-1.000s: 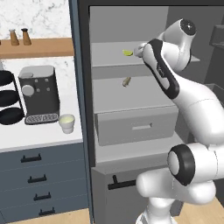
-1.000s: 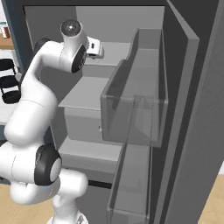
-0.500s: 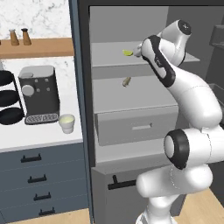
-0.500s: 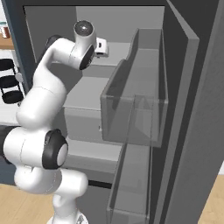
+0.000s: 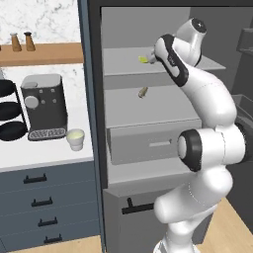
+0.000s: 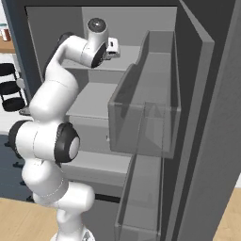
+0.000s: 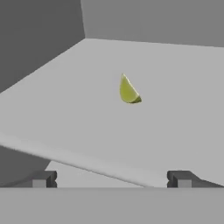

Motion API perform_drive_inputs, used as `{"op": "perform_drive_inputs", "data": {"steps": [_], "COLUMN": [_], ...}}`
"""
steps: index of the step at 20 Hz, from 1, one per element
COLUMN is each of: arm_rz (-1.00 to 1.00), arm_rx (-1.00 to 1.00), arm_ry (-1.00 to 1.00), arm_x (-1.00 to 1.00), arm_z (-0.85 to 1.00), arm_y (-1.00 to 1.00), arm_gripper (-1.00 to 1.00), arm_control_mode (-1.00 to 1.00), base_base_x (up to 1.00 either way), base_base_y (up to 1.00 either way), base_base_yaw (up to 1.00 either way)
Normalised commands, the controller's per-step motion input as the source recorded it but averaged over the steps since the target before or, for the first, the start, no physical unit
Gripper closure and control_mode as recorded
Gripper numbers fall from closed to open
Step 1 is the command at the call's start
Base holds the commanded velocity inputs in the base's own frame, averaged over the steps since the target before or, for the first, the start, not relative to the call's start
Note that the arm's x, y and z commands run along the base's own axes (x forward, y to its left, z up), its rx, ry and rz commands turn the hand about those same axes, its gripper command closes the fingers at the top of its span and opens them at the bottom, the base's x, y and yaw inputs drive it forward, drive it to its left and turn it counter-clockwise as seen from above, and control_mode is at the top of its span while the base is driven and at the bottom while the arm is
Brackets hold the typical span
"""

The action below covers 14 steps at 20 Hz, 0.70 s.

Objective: Grab a lemon wedge from the fridge and one ice cube from the ice bowl, and put them in the glass of lemonade.

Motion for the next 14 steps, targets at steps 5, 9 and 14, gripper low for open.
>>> {"op": "perform_drive_inputs", "data": {"steps": [5, 9, 14], "arm_rz": [0.09, 0.08, 0.05], "arm_rx": [-0.03, -0.03, -0.02], "arm_ry": [0.00, 0.00, 0.00], "arm_x": [0.54, 0.52, 0.52], "arm_z": [-0.08, -0.16, -0.11], "arm_y": [0.00, 0.00, 0.00], "arm_gripper": [-1.00, -1.00, -1.00], "arm_control_mode": [-1.00, -1.00, -1.00], "base_base_x": [0.00, 0.00, 0.00], "base_base_y": [0.00, 0.00, 0.00], "base_base_yaw": [0.00, 0.00, 0.00]}}
